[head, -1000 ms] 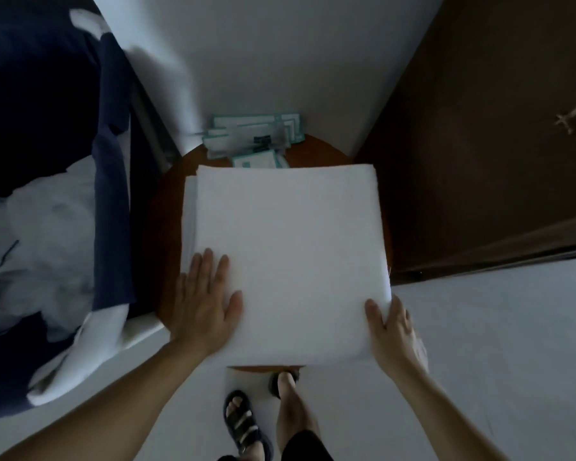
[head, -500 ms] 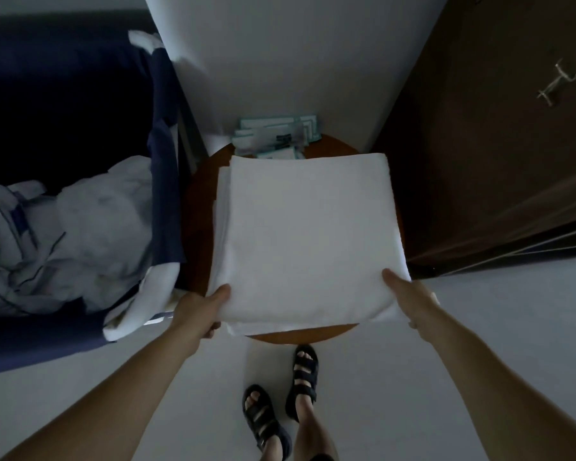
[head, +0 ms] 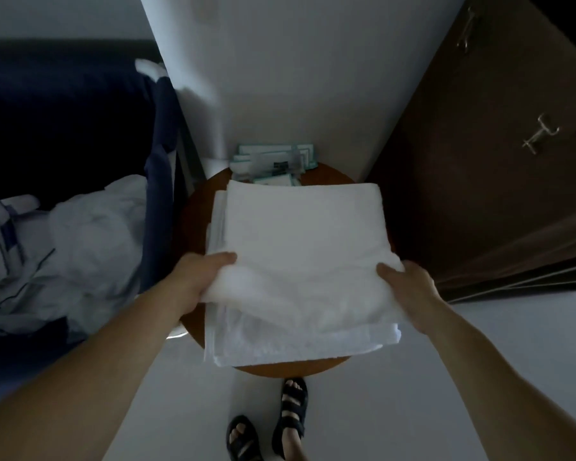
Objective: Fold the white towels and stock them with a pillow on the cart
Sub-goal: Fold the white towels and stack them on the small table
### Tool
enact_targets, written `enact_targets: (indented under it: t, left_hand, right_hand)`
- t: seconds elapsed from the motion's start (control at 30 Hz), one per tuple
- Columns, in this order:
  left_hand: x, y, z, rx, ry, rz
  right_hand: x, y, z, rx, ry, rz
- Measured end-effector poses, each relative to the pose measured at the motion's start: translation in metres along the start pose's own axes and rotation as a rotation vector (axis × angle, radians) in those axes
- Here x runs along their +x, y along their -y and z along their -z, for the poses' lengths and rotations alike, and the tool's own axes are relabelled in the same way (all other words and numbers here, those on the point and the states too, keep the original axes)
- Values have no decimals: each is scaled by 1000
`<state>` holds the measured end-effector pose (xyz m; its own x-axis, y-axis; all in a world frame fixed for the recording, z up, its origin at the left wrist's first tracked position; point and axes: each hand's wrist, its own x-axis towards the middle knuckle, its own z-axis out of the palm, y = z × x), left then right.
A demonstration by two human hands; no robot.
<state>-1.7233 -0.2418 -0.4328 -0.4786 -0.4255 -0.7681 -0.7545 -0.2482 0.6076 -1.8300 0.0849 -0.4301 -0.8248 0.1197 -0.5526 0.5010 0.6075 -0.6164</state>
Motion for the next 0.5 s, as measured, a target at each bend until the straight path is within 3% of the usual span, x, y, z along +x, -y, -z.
enact_targets:
  t: [0.17,0.27,0.37,0.5]
  left_hand:
    - [-40,-118,-2,-269,-10,-307]
    - [-61,-152,7,-480,-51,-437]
    - [-59,-139,10,-550,-157,-426]
    - [-24,-52,-7,-255,-303,-442]
  right_hand:
    - [5,115,32,93,-90,368]
    - [5,156,51,257,-170,492]
    - [10,151,64,369,-183,481]
    - [23,83,44,239,-180,351]
